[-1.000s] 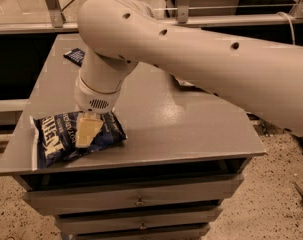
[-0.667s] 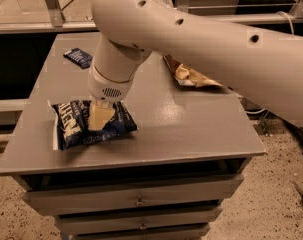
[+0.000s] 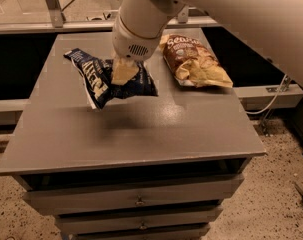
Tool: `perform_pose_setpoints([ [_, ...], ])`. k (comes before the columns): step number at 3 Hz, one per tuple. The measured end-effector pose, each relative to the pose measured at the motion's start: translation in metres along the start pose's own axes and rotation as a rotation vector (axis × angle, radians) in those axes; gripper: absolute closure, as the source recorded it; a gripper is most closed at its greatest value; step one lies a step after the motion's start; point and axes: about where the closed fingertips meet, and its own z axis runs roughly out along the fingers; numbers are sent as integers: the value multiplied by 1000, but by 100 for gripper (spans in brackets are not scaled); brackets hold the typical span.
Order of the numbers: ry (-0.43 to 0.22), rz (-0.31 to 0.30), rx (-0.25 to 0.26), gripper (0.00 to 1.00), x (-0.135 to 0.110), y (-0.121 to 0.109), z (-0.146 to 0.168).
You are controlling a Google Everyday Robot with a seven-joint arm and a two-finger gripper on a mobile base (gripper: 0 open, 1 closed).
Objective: Move blue chip bag near brown chip bag
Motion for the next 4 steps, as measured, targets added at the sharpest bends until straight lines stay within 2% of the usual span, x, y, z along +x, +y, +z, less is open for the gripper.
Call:
perform_pose_setpoints([
  [1, 0, 0, 0, 100, 0, 0, 0],
  [2, 20, -68, 21, 100, 5, -12, 3],
  [3, 57, -181, 43, 100, 20, -43, 13],
  [4, 84, -266, 45, 100, 39, -77, 30],
])
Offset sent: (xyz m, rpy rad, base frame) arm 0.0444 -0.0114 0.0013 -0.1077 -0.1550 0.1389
